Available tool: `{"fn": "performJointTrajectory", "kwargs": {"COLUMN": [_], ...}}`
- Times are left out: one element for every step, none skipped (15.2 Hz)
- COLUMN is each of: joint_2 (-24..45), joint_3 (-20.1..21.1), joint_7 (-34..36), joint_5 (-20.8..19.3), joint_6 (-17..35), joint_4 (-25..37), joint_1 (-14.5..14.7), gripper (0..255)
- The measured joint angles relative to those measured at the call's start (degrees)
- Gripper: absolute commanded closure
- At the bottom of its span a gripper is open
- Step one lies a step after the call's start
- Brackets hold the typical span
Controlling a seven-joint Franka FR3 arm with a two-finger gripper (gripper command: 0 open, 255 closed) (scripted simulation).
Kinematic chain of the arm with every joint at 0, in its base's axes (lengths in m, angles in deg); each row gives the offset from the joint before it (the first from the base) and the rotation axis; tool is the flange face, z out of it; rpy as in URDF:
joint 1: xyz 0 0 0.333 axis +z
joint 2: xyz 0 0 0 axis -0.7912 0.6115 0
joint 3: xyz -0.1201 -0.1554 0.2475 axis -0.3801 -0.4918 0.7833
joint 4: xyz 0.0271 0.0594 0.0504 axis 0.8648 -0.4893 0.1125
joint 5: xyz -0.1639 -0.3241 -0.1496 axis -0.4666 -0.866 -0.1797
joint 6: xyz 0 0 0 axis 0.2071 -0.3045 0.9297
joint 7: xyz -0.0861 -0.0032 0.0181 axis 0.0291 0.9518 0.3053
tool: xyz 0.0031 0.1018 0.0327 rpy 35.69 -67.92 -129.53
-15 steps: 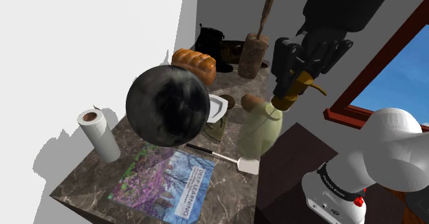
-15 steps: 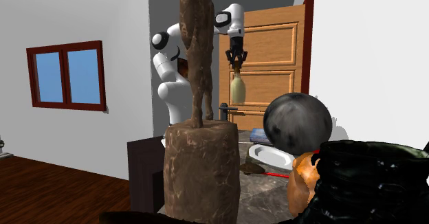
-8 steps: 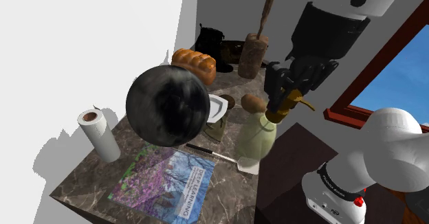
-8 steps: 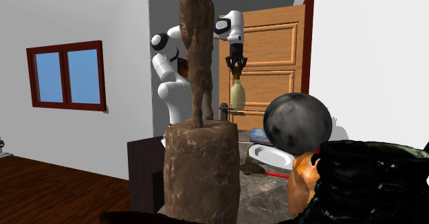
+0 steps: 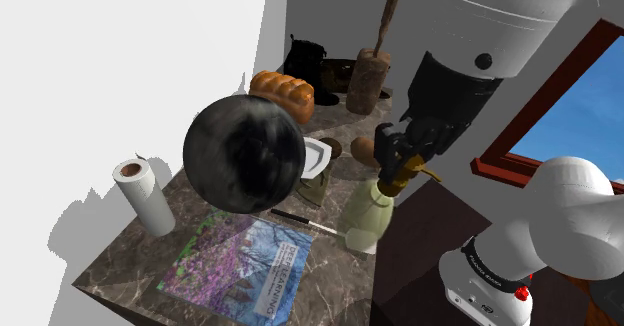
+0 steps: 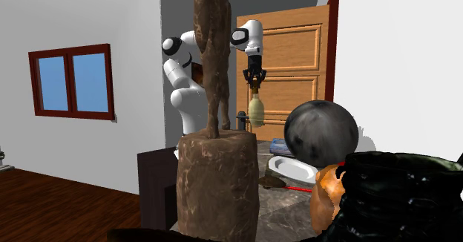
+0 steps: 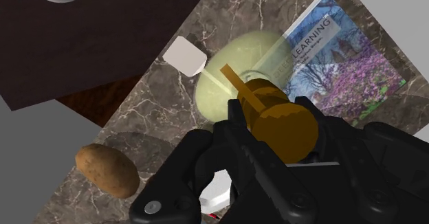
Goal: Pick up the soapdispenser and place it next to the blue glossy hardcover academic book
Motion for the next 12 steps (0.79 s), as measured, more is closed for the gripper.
{"fn": "performJointTrajectory", "kwargs": {"joint_2": [-0.10,-0.07,-0.10,-0.18,-0.16,-0.13,-0.21,-0.30,-0.07,-0.03,-0.25,-0.23], "joint_3": [0.20,0.55,0.59,0.86,1.12,1.34,1.57,1.83,2.14,2.47,2.53,2.71], "joint_7": [-0.06,0.01,-0.21,-0.18,-0.21,-0.27,-0.31,-0.29,-0.30,-0.38,-0.55,-0.69], "joint_5": [0.18,0.43,0.48,0.72,0.92,1.10,1.32,1.56,1.74,2.02,2.17,2.35], "joint_6": [0.71,1.47,2.12,2.80,3.55,4.27,4.99,5.66,6.41,7.44,8.02,8.82], "joint_4": [-0.81,-1.49,-2.20,-2.96,-3.66,-4.34,-5.14,-5.89,-6.38,-7.37,-8.21,-9.00], "joint_1": [0.08,0.16,0.15,0.27,0.33,0.37,0.47,0.60,0.60,0.69,0.80,0.85], "gripper": [255,255,255,255,255,255,255,255,255,255,255,255]}}
